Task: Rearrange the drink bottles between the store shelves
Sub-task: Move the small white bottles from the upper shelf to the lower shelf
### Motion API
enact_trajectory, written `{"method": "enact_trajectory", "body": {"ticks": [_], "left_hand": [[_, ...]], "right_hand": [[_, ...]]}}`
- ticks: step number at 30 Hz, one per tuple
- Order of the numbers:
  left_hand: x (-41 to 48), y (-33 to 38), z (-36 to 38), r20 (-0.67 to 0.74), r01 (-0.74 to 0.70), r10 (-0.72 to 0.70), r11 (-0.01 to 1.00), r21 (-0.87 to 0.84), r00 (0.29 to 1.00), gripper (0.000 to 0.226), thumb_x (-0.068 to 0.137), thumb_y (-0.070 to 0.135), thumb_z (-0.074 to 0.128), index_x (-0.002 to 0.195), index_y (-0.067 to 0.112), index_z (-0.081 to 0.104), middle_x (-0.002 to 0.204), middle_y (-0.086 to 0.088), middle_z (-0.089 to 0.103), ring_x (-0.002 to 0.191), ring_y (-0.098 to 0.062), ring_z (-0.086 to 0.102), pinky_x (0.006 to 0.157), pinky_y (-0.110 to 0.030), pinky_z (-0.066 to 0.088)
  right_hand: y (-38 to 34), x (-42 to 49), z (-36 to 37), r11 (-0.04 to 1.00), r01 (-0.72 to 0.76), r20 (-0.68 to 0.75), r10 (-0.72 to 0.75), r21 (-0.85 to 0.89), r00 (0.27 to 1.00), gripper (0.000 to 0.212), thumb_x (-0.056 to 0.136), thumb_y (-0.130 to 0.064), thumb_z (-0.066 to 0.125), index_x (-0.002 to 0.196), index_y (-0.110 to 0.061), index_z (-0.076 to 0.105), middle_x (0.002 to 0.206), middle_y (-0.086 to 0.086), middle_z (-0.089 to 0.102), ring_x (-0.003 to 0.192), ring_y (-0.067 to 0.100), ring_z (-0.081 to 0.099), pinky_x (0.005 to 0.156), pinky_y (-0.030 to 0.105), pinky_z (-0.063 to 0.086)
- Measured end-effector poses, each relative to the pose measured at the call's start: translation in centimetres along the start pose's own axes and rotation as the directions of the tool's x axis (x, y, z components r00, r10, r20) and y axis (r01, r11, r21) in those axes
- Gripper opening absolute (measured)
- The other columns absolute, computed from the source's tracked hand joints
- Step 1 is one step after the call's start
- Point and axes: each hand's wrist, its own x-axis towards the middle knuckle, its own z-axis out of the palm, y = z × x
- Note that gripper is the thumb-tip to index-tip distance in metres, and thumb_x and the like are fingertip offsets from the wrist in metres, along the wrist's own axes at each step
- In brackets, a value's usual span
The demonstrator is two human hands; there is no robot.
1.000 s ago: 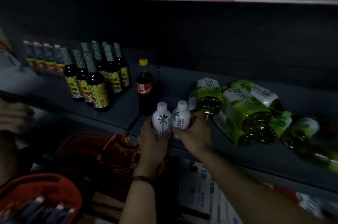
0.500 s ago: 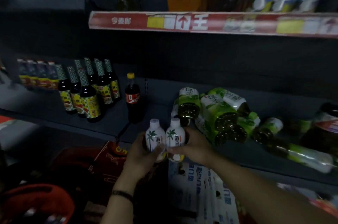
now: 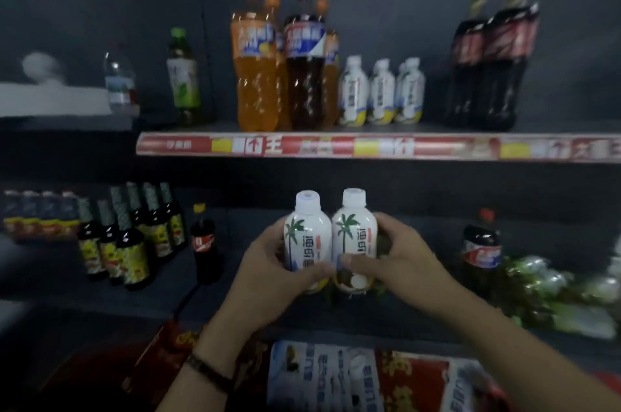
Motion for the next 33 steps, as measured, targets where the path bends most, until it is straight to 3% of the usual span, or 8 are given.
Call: {"method": "enact_trajectory", "body": {"ticks": [3,7,12,17,22,24,29,33], "left_hand": [[2.2,4.8,0.4,-0.051,-0.072,0.070,0.996,-0.045,0.996,0.054,0.080,0.013,0.092,0.126,0.031,0.070,0.106,0.010,0.082,0.096,-0.011,0.080,0.074,-0.030,0.066],[6.3,11.0,0.6,-0.111,-0.160,0.152,0.985,-0.062,0.982,0.056,0.081,0.020,0.093,0.124,0.039,0.063,0.111,0.016,0.079,0.098,-0.006,0.079,0.080,-0.030,0.066],[11.8,16.5,1.1,-0.087,-0.236,0.249,0.962,0.139,0.964,0.060,0.082,0.033,0.092,0.129,0.040,0.055,0.117,0.019,0.072,0.105,0.002,0.071,0.084,-0.022,0.060],[18.1,18.5,2.4,-0.078,-0.201,0.227,0.945,0.258,0.971,0.059,0.088,0.037,0.086,0.127,0.040,0.042,0.101,0.024,0.057,0.087,0.008,0.057,0.065,-0.010,0.043],[23.8,15.9,4.8,0.007,-0.114,0.120,0.924,0.366,0.993,0.069,0.087,0.036,0.087,0.142,0.024,0.047,0.120,0.008,0.066,0.104,-0.011,0.065,0.078,-0.022,0.052],[25.2,14.4,5.7,0.010,-0.092,0.096,0.908,0.410,0.995,0.076,0.088,0.040,0.086,0.148,0.020,0.043,0.131,0.000,0.068,0.107,-0.015,0.065,0.086,-0.027,0.052],[27.3,11.9,7.3,-0.099,-0.072,0.136,0.874,0.481,0.986,0.084,0.083,0.042,0.090,0.147,0.019,0.039,0.139,-0.007,0.051,0.127,-0.026,0.059,0.104,-0.041,0.056],[27.6,11.5,8.5,-0.196,-0.132,0.247,0.875,0.466,0.949,0.078,0.080,0.027,0.094,0.127,0.024,0.032,0.133,-0.007,0.053,0.124,-0.026,0.062,0.094,-0.042,0.062]], "right_hand": [[-3.7,0.6,-3.2,0.997,0.076,-0.093,-0.075,0.006,0.993,0.053,0.079,-0.021,0.094,0.125,-0.028,0.068,0.114,-0.002,0.079,0.103,0.018,0.077,0.087,0.047,0.065],[-8.2,2.7,-7.3,0.985,0.154,-0.205,-0.167,-0.077,0.965,0.057,0.076,-0.041,0.093,0.125,-0.031,0.065,0.114,-0.010,0.078,0.103,0.011,0.076,0.088,0.043,0.063],[-11.6,6.0,-10.9,0.953,0.139,-0.340,-0.229,-0.268,0.912,0.038,0.086,-0.035,0.086,0.115,-0.029,0.061,0.099,-0.016,0.074,0.089,-0.007,0.070,0.070,0.011,0.054],[-10.9,11.6,-14.1,0.908,0.002,-0.434,-0.202,-0.419,0.878,0.046,0.084,-0.044,0.084,0.113,-0.019,0.060,0.110,0.002,0.068,0.098,0.020,0.068,0.085,0.046,0.060],[-8.4,14.9,-15.5,0.939,-0.121,-0.484,-0.054,-0.322,0.874,0.048,0.094,-0.036,0.078,0.125,-0.011,0.051,0.120,0.009,0.069,0.098,0.023,0.067,0.080,0.037,0.057],[-7.9,15.9,-15.6,0.935,-0.148,-0.490,-0.031,-0.322,0.871,0.052,0.094,-0.032,0.079,0.127,-0.011,0.045,0.120,0.011,0.069,0.099,0.026,0.070,0.083,0.041,0.061],[-7.5,17.8,-15.0,0.858,-0.237,-0.509,-0.032,-0.455,0.860,0.062,0.093,-0.034,0.080,0.133,-0.009,0.039,0.122,0.018,0.066,0.104,0.036,0.072,0.085,0.047,0.063],[-7.4,18.8,-14.5,0.807,-0.264,-0.518,-0.061,-0.529,0.853,0.067,0.091,-0.037,0.082,0.130,-0.009,0.034,0.125,0.021,0.062,0.112,0.042,0.068,0.089,0.047,0.058]]}}
